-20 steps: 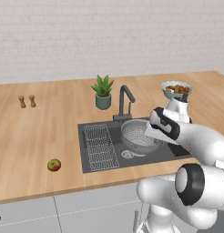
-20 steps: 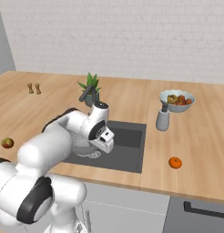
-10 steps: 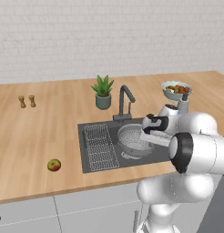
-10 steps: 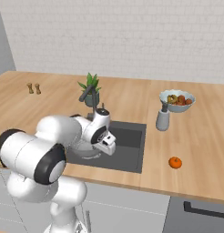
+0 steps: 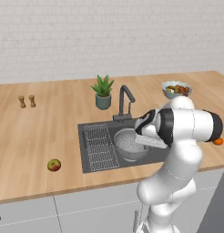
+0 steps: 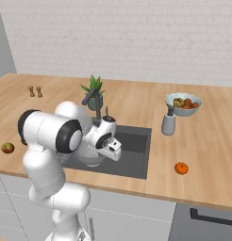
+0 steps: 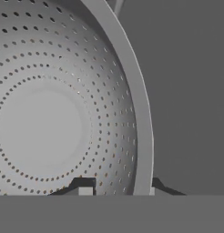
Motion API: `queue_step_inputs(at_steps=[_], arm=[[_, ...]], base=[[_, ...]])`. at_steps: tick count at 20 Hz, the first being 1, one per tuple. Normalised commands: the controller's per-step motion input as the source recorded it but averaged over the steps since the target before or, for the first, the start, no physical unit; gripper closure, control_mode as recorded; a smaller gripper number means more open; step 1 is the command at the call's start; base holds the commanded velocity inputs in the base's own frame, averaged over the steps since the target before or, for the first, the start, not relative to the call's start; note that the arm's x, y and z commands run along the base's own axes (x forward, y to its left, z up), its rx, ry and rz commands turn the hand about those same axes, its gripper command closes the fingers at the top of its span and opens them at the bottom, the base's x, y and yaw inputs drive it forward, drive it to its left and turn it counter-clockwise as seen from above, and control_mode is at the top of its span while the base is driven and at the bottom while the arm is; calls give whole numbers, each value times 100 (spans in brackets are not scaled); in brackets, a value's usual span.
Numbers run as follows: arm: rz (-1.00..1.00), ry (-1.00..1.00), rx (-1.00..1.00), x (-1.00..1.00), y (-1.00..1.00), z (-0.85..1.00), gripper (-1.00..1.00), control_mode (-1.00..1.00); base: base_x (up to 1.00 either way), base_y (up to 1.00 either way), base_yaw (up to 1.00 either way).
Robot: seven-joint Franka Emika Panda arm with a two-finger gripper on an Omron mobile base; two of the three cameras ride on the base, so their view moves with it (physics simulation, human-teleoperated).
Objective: Put the colander in the sink, put the apple, orange in the colander, and turn on the sink faucet and pour water over the colander.
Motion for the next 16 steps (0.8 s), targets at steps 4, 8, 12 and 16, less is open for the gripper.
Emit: queue_step_inputs(at_steps=[4,8,12,16], arm=[[7,7,0,53,-2,-36,100,-100],[7,1,0,45,-4,-50,100,-100],[3,-2,1,45,-2,-42,100,-100],[2,-6,1,44,-1,-29,100,-100]], base=[[0,0,0],[0,0,0],[0,0,0],[0,0,0]])
